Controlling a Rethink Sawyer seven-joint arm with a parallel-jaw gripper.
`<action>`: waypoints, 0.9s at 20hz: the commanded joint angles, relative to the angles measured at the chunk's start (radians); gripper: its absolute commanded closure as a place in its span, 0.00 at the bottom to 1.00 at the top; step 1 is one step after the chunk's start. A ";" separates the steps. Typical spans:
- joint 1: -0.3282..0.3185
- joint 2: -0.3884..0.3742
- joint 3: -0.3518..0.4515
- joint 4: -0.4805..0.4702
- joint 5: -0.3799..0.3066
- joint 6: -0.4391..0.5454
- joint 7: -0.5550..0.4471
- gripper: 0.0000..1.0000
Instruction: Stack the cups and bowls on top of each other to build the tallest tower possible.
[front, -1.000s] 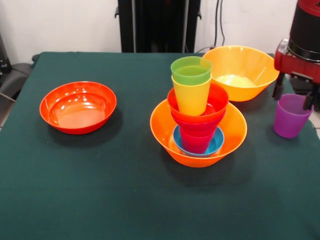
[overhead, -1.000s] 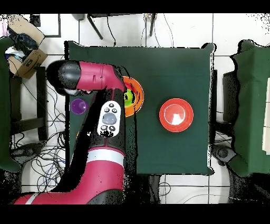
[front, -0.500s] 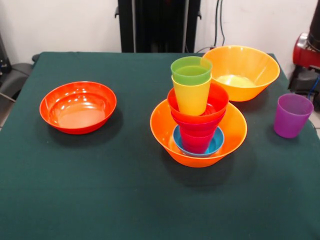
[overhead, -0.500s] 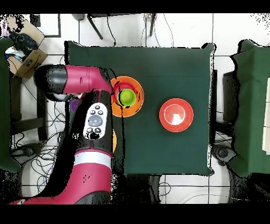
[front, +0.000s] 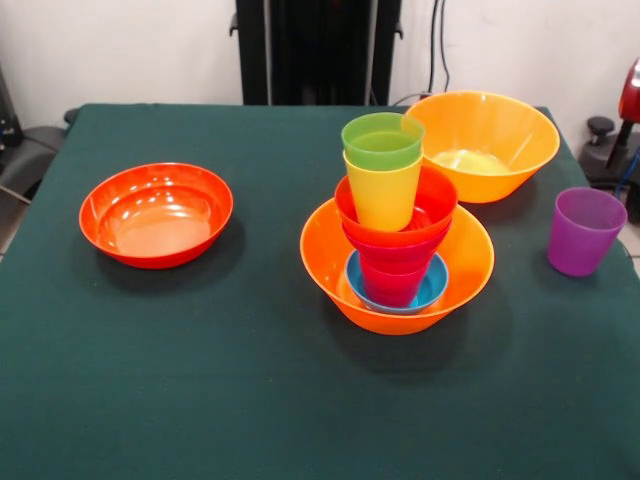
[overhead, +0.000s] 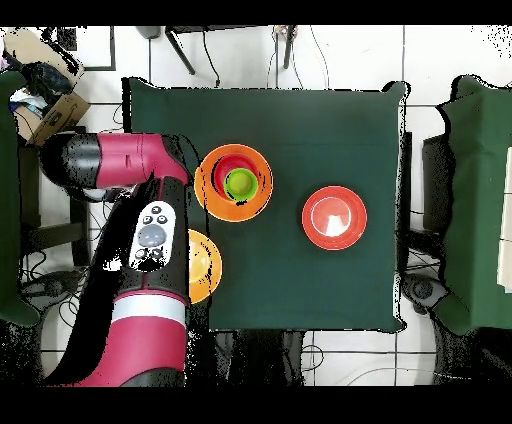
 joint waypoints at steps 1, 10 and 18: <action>0.014 0.053 0.036 0.088 -0.105 0.014 0.020 0.00; 0.033 0.085 0.005 0.065 -0.115 -0.081 0.044 0.00; 0.023 0.112 -0.003 0.038 -0.123 -0.136 0.058 0.00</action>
